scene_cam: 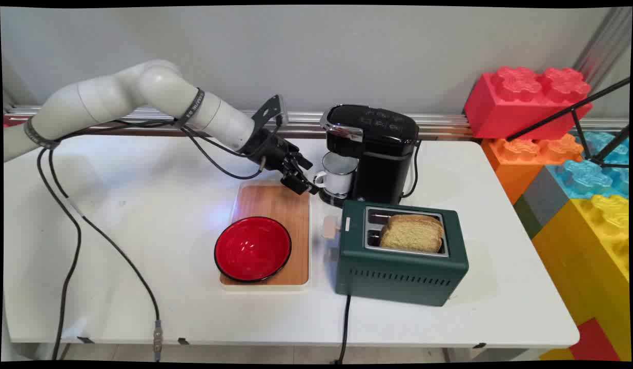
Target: Press the toaster switch
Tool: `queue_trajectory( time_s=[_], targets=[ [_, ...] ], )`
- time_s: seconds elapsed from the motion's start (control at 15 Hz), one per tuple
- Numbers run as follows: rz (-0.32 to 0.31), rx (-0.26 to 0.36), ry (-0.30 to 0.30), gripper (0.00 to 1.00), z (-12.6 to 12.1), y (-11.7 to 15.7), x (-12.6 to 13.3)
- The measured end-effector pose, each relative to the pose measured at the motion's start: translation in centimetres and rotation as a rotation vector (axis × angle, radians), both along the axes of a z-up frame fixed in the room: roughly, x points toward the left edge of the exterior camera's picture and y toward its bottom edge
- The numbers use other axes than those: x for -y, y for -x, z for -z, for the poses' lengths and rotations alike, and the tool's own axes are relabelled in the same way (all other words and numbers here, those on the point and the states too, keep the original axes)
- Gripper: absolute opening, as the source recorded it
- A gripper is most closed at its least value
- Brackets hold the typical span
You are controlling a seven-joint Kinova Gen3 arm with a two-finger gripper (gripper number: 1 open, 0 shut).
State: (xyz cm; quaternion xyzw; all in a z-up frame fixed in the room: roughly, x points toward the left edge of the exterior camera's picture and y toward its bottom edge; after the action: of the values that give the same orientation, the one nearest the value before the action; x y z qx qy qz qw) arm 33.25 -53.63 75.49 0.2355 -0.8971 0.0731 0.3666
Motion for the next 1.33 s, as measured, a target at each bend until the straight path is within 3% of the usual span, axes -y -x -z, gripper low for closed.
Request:
queue_trajectory(
  time_s=[0.4, 1.33],
  targets=[
    [-0.005, 0.003, -0.016, 1.00, -2.2, -0.8, -1.7],
    [0.065, -0.002, -0.035, 1.00, -8.2, -0.7, -6.3]
  ],
)
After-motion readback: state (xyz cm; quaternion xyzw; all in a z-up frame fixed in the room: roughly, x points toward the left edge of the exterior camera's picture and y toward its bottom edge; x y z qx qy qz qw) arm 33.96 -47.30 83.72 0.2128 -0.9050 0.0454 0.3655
